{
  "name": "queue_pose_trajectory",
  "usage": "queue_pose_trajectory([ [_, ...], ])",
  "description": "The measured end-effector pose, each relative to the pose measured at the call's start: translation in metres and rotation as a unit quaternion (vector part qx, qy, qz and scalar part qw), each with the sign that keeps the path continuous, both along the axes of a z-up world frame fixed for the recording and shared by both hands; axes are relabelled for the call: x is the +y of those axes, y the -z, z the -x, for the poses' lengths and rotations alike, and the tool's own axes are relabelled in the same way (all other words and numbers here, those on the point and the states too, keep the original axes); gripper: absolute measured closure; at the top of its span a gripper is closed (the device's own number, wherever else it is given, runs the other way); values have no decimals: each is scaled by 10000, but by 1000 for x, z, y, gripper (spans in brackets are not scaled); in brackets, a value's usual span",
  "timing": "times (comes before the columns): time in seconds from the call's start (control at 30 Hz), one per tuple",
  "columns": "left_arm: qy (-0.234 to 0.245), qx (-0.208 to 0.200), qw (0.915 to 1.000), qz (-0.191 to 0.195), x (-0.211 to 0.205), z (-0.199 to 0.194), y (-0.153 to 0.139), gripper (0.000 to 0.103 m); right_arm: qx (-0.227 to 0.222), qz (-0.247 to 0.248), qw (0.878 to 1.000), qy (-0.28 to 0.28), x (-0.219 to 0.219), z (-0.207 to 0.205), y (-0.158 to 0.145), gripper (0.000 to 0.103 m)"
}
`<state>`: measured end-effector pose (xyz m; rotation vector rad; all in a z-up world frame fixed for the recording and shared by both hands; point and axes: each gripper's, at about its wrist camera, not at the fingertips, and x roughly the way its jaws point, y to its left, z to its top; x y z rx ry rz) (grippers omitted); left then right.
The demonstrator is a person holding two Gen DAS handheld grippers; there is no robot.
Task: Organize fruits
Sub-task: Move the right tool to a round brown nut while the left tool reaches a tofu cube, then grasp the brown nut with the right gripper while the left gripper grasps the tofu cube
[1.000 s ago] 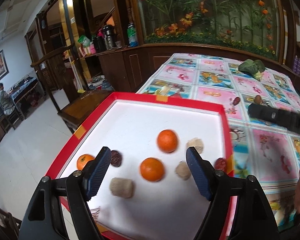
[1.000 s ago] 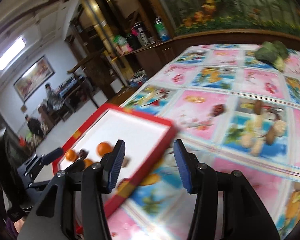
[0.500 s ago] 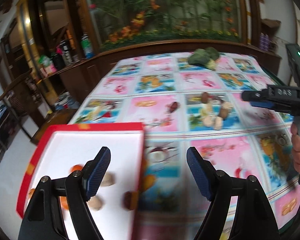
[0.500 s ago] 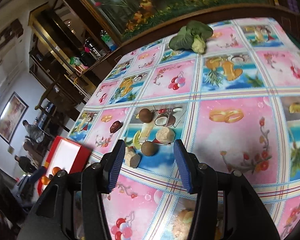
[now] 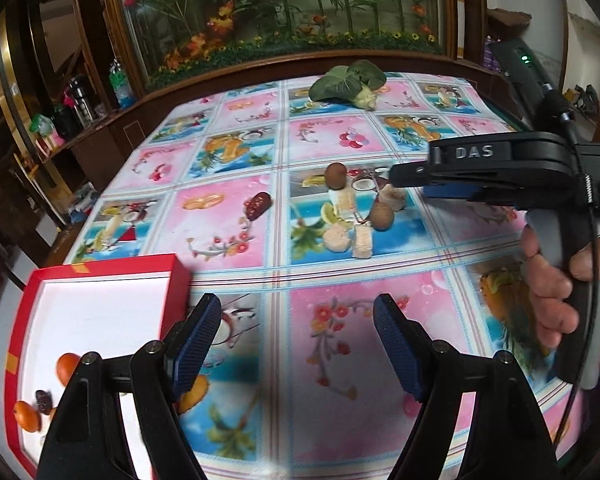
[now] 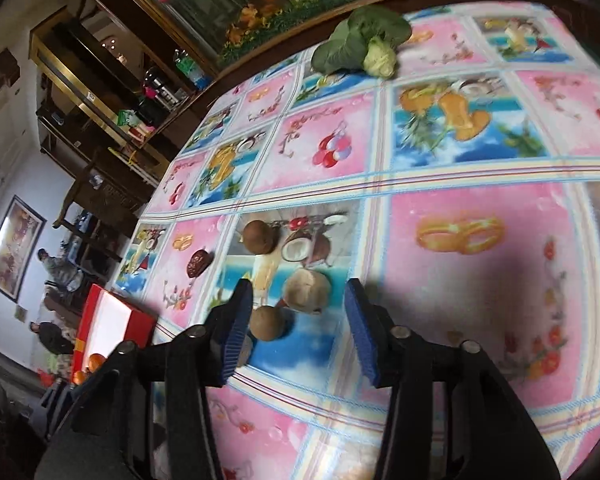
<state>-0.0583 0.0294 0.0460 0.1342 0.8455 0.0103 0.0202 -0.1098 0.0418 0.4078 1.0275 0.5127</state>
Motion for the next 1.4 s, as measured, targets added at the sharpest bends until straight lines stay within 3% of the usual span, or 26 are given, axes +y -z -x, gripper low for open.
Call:
queue_pose_trajectory([
  [0.23, 290, 160, 9993, 146, -19, -16, 8, 27, 3, 450, 9990, -35, 17, -9, 5, 66],
  [0.33, 335, 334, 9986, 239, -24, -24, 15, 43, -122, 771, 9969, -94, 25, -9, 3, 69],
  [0.4, 339, 452, 9976, 398, -25, -30, 20, 46, -267, 1138, 9930, -166, 34, -6, 1, 73],
  [0.5, 306, 564, 9966, 519, -26, -38, 27, 54, -282, 1270, 9913, -187, 36, -7, 0, 73],
  [0.73, 286, 606, 9951, 730, -28, -50, 33, 64, 119, 807, 9967, 4, 16, -14, 3, 73],
  [0.93, 283, 530, 9949, 811, -32, -63, 33, 66, 107, 834, 9965, 16, 18, -13, 2, 73],
  [1.23, 286, 349, 9962, 748, -25, -61, 34, 89, 187, 746, 9970, 72, 14, -13, 2, 73],
  [1.4, 306, 329, 9960, 772, -25, -60, 34, 89, 120, 750, 9970, 114, 12, -11, 0, 73],
])
